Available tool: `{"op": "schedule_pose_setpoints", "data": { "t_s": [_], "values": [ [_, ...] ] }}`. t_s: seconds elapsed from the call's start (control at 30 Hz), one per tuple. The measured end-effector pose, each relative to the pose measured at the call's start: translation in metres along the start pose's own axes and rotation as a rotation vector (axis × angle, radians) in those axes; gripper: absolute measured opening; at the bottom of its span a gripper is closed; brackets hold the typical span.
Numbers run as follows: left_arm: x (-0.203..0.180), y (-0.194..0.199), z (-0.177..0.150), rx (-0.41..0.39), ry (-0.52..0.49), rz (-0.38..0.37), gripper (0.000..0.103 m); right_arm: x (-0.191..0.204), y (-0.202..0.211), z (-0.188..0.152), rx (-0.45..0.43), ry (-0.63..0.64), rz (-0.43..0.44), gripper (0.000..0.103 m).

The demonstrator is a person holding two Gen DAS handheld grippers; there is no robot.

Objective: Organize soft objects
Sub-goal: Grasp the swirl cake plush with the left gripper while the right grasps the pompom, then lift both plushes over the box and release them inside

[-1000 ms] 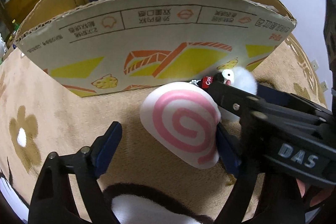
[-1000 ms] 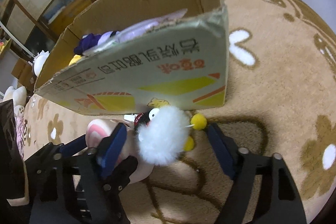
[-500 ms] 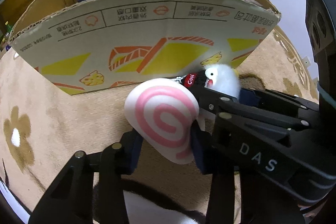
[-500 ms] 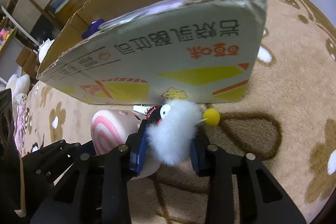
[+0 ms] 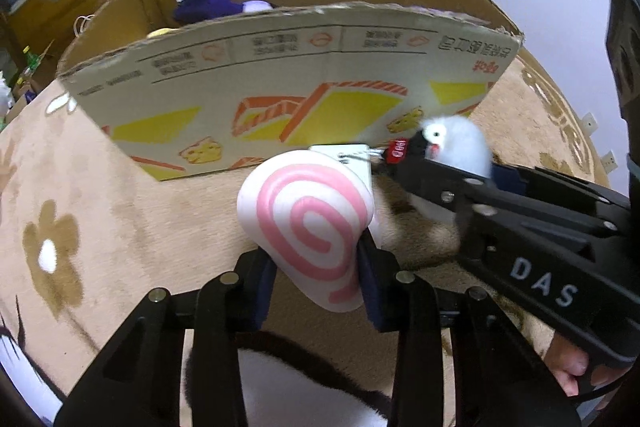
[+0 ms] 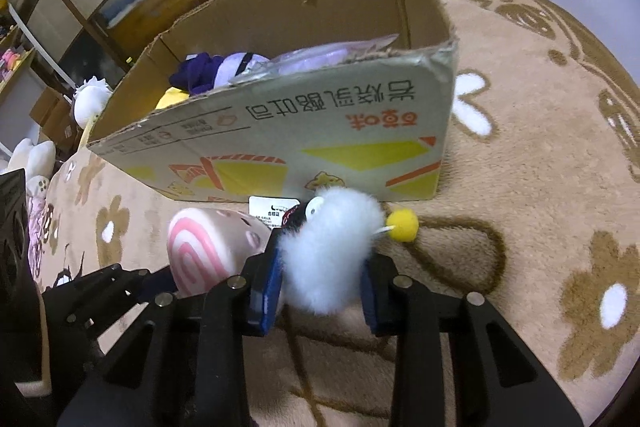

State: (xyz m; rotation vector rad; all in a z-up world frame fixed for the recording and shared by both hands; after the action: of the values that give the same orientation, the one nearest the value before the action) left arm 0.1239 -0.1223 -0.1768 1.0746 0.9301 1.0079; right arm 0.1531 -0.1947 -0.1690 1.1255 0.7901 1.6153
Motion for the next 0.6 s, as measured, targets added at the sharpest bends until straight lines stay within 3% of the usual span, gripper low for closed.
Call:
{"op": "schedule_pose_setpoints", "data": {
  "t_s": [0.17,0.3,0.47,0.6],
  "values": [
    [0.016,0.007,-0.002,-0.013,0.073,0.021,0.035,0.003,0.014,-0.003,-0.029,0.028,-0.026,0.035],
    [0.026,0.022,-0.003,-0.069,0.107,0.058,0.035,0.004,0.028,-0.005,-0.066,0.039,-0.037,0.035],
    [0.029,0.051,-0.008,-0.175,0.111,0.114,0.035,0.001,0.051,-0.011,-0.129,0.042,-0.061,0.035],
    [0.030,0.089,-0.012,-0.322,0.108,0.156,0.035,0.003,0.072,-0.013,-0.191,0.054,-0.071,0.035]
  ]
}}
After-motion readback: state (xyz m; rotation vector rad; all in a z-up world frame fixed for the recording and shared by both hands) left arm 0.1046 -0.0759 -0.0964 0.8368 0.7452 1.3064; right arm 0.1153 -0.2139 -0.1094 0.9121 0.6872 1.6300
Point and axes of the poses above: each gripper's, at about its wrist camera, not at the fingertips, and y roughly against the way its jaws point, x to its left, z to its top, the point moved 4 cm from there along -y, roughly the way its jaws point, and after that the axes turned 12 degrees about x, right-handed, at the moved point
